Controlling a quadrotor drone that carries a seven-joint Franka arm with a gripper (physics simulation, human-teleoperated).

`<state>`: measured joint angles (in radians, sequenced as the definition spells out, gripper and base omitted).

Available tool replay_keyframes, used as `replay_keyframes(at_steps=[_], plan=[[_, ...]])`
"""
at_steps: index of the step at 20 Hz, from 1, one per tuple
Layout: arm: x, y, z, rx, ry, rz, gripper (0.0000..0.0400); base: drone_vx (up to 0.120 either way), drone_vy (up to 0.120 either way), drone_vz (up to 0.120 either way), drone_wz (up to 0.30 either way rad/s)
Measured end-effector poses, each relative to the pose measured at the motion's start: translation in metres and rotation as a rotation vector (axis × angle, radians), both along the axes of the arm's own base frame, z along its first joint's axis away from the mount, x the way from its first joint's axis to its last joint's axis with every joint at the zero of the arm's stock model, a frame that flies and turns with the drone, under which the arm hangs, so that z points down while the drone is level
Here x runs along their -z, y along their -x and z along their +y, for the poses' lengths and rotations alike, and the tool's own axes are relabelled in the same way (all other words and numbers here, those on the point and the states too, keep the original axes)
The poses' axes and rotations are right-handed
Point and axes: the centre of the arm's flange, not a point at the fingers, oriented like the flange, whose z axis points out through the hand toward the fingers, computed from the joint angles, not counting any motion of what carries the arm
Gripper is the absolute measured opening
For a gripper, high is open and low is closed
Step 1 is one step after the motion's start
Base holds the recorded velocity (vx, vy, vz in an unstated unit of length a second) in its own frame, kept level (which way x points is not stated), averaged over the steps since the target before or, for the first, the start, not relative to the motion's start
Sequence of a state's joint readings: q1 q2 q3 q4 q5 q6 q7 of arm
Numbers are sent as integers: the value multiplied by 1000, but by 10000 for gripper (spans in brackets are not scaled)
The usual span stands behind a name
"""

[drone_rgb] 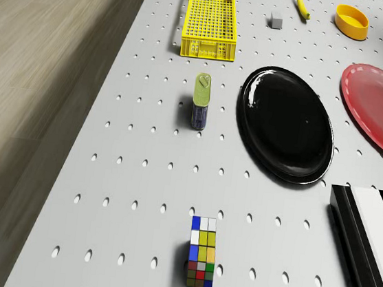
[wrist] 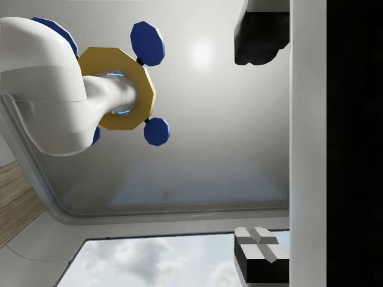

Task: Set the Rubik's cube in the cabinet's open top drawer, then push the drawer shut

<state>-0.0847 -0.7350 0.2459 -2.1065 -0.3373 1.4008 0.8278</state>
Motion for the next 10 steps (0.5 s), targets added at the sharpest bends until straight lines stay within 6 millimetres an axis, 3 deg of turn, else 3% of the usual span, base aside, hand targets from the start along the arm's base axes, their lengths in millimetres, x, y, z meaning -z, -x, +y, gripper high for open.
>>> replay_keyframes(at_steps=[1, 5, 8, 10], plan=[[4, 0, 7, 3, 87, 0, 400, 0, 0, -120, 0], [40, -1, 40, 19, 573, -1, 400, 120, 0, -120, 0], [87, -3, 52, 36, 1068, -1, 400, 120, 0, -120, 0], [121, -4, 46, 49, 1412, -1, 400, 120, 0, -120, 0]])
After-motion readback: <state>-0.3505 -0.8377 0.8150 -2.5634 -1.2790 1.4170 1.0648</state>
